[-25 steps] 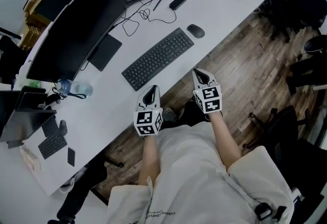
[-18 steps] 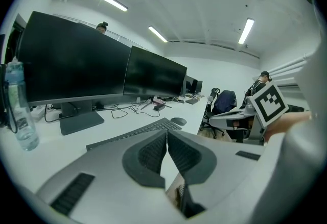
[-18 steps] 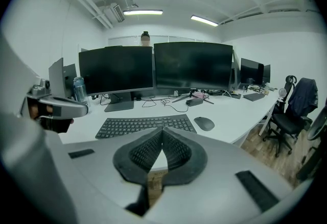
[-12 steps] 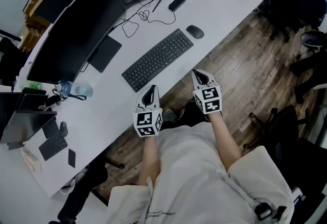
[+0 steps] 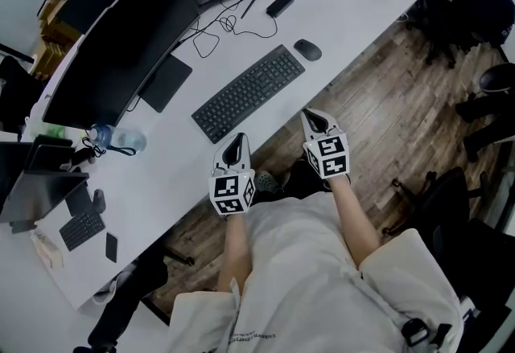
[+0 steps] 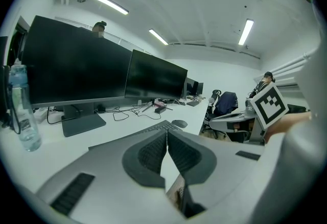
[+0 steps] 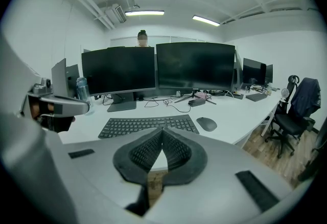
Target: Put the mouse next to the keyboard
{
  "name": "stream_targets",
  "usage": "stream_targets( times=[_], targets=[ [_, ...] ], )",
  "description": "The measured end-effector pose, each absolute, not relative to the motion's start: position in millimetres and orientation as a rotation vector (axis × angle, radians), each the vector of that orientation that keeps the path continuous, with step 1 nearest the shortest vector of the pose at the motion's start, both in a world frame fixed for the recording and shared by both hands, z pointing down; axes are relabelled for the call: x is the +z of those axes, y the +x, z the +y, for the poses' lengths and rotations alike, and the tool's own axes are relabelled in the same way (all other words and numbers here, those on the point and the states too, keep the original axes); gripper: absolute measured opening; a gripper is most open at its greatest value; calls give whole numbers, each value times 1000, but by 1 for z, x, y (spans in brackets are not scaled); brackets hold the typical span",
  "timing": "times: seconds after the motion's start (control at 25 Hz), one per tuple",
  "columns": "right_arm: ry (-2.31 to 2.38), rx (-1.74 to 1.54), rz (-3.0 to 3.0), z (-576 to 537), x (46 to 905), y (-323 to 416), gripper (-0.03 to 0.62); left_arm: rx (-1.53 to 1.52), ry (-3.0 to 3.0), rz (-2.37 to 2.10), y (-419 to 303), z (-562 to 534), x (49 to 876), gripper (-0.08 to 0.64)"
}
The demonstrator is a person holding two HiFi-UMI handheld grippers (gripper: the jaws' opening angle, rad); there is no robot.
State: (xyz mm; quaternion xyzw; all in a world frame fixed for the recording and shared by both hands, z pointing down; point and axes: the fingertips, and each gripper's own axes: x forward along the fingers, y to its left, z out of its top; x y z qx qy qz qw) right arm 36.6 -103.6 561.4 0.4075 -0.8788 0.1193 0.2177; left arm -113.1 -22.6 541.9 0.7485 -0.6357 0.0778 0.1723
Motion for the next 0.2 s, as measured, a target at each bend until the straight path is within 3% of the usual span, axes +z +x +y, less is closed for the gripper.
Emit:
stream_targets(
  times=[0.2],
  targets=[
    [1131, 348, -2444, -104, 559, 37, 3, 221, 2128, -1806, -113, -23, 539, 25]
  ],
)
